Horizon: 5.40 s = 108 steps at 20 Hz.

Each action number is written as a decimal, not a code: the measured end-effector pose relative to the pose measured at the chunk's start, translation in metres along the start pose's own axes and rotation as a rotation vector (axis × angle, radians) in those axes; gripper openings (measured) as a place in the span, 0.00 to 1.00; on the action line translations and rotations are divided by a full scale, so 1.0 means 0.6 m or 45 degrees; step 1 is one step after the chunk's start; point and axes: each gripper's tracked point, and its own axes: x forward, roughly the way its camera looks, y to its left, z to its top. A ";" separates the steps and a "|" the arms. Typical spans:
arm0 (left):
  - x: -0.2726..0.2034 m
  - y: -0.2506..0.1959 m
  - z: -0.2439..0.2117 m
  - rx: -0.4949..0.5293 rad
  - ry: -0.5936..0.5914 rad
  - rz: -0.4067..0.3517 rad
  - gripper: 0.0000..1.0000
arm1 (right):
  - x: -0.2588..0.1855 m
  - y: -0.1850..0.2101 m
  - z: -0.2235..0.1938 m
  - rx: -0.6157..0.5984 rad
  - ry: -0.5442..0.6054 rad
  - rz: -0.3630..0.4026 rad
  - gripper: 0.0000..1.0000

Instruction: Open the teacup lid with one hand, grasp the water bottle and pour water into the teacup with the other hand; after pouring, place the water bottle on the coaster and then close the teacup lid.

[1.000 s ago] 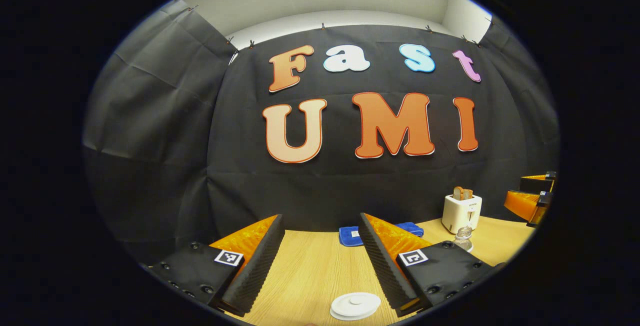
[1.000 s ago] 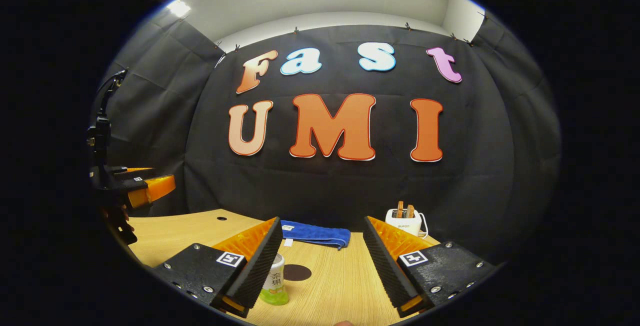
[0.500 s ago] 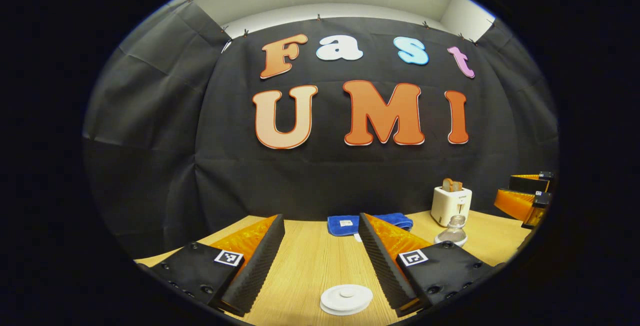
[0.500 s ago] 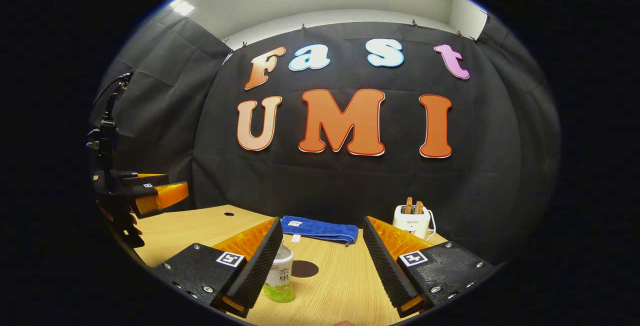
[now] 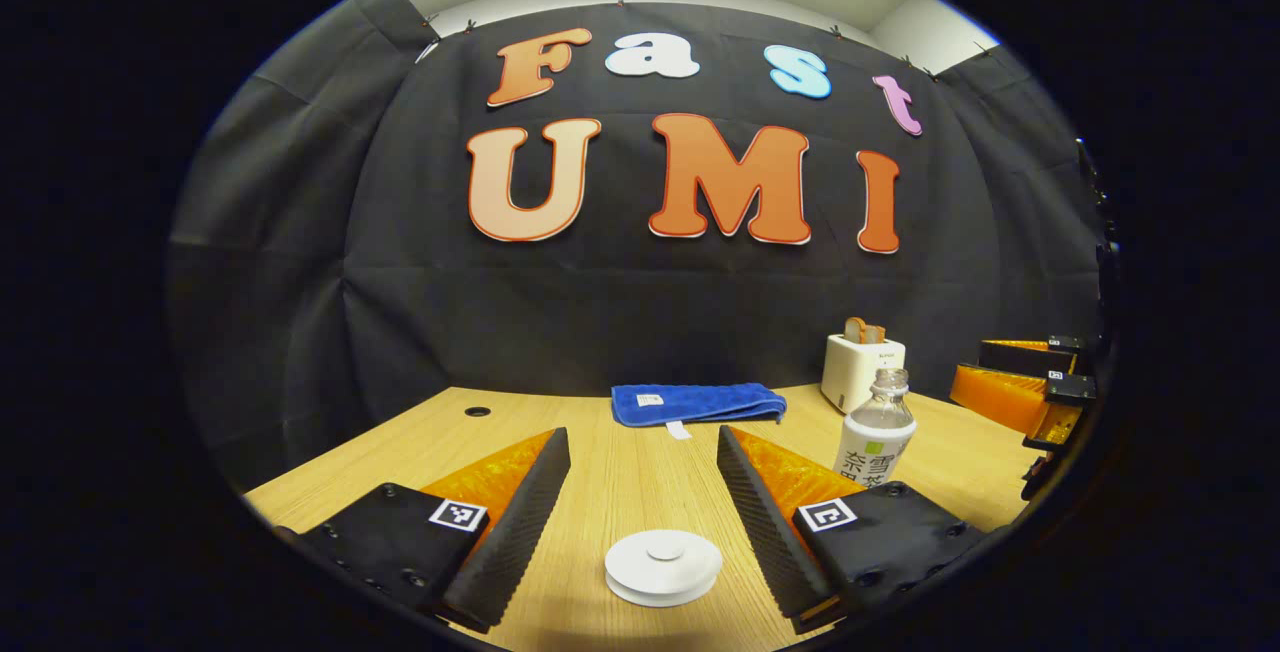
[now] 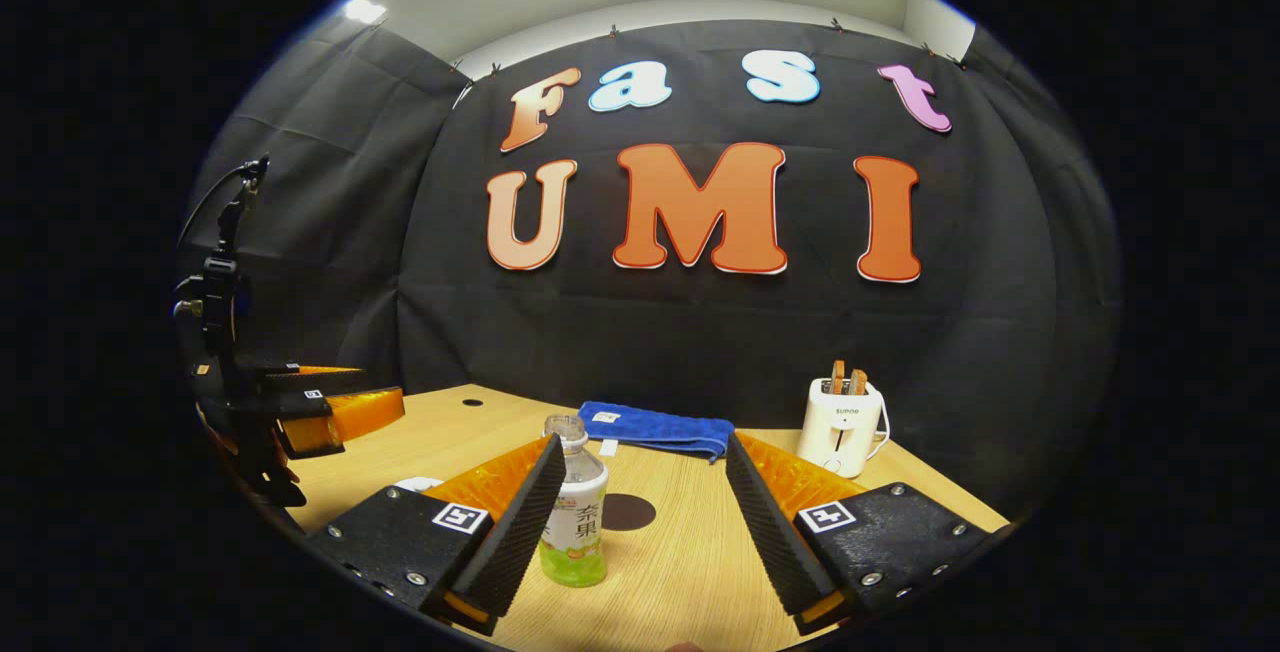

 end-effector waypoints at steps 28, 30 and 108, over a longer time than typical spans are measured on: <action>0.054 -0.005 -0.176 0.077 0.286 -0.035 0.35 | 0.008 0.018 -0.074 -0.023 0.124 0.059 0.97; 0.051 -0.001 -0.166 0.072 0.265 -0.023 0.35 | 0.009 0.026 -0.079 -0.025 0.131 0.079 0.97; -0.064 0.261 -0.164 -0.037 0.167 0.345 0.35 | 0.168 0.127 -0.082 -1.951 0.005 0.025 0.58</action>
